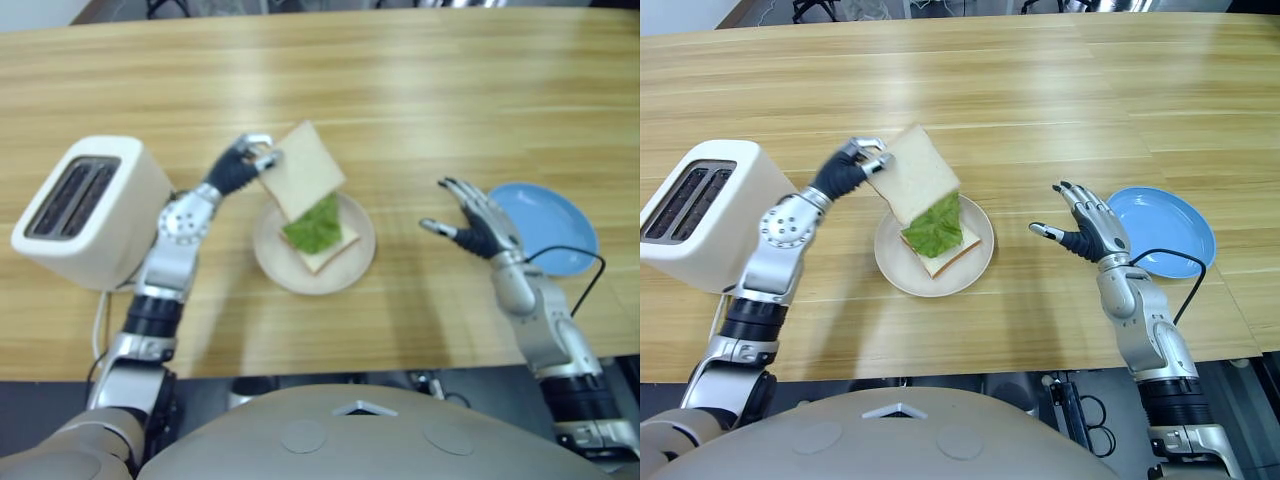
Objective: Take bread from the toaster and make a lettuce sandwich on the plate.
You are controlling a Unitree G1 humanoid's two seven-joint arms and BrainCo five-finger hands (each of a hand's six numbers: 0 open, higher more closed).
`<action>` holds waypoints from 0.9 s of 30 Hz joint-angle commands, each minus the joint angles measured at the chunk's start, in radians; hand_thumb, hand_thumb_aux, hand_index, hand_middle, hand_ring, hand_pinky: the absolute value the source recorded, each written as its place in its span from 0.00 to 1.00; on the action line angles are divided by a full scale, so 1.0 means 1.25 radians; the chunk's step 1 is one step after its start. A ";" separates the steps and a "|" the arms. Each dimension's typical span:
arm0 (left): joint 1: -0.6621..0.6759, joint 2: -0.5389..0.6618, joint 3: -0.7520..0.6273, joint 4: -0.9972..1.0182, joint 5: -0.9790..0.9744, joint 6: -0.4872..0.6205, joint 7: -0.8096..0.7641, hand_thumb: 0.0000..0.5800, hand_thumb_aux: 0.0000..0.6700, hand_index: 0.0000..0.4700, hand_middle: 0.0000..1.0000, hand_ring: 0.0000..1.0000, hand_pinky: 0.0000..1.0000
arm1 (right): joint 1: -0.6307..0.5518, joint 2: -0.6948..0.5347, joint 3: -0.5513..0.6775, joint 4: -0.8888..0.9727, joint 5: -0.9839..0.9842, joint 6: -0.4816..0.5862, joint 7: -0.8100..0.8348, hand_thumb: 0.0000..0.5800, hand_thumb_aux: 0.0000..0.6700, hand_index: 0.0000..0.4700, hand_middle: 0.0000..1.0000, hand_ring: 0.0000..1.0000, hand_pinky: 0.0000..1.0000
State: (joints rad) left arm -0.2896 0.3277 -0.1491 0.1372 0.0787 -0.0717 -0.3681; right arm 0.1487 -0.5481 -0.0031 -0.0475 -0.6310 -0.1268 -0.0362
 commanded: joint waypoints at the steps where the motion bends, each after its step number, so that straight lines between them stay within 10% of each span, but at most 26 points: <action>1: -0.021 -0.012 -0.020 0.098 -0.009 -0.029 -0.046 1.00 1.00 0.98 1.00 1.00 1.00 | -0.002 0.004 -0.003 0.022 0.010 0.002 -0.008 0.00 0.00 0.00 0.00 0.00 0.00; 27: -0.031 -0.040 -0.047 0.331 0.061 -0.108 -0.033 1.00 1.00 0.98 1.00 1.00 1.00 | -0.020 0.011 0.129 -0.019 -0.032 -0.062 0.043 0.00 0.00 0.00 0.00 0.00 0.00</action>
State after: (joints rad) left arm -0.3244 0.2630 -0.1883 0.5233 0.1188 -0.1940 -0.4202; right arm 0.1295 -0.5326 0.1146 -0.0417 -0.6527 -0.1831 -0.0171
